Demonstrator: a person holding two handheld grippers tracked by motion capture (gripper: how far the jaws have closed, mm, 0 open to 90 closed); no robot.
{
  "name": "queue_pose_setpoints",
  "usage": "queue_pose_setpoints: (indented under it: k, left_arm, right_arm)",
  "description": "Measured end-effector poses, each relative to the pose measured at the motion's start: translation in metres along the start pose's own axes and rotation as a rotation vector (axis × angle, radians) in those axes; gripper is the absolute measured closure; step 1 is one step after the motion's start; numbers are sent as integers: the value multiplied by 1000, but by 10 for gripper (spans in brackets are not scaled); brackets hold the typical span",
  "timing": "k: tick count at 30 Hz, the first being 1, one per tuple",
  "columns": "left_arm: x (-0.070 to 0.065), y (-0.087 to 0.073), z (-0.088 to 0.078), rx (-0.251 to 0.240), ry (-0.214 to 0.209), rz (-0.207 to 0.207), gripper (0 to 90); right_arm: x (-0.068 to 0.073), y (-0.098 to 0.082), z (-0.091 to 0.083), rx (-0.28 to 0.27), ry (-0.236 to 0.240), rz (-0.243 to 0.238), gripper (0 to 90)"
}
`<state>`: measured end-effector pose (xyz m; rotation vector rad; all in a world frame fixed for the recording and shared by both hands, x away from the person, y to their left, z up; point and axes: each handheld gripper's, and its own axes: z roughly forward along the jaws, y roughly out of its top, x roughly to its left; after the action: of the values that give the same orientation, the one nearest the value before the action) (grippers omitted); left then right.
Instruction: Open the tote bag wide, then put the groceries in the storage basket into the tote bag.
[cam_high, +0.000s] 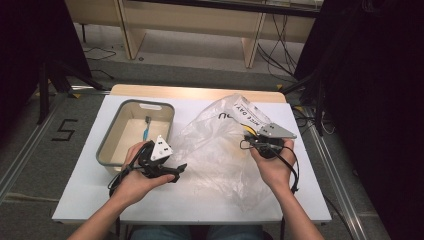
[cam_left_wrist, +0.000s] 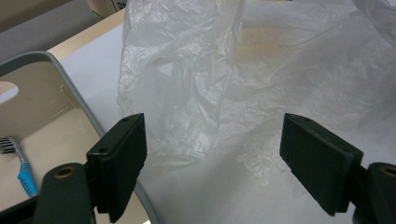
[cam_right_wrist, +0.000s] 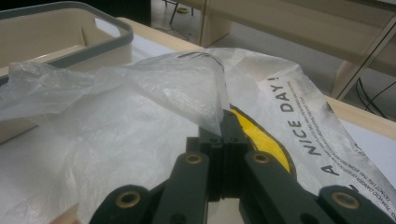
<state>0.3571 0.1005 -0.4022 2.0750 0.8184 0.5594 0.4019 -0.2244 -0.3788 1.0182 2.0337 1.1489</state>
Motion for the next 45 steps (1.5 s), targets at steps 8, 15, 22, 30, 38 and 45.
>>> queue_pose_setpoints:
  k: [8, 15, 22, 30, 38, 45]
  left_arm:
    - [1, 0, -1, -2, 7, -6, 227]
    - [1, 0, 0, -2, 5, -7, 226]
    - [7, 0, -3, -7, -5, -13, 224]
    - [15, 3, -9, -24, 7, -40, 220]
    - [27, 5, -15, -26, 45, -60, 215]
    - [41, 2, -21, -27, 67, -89, 214]
  right_arm:
    - [1, 0, 0, -2, -1, -1, 900]
    - [1, 0, 0, -2, 0, -3, 900]
    - [1, 1, 2, 0, -1, 0, 900]
    - [0, 0, 0, 0, -3, -5, 900]
    - [0, -1, -1, -3, 3, -3, 900]
    - [1, 0, 1, -1, 6, -8, 900]
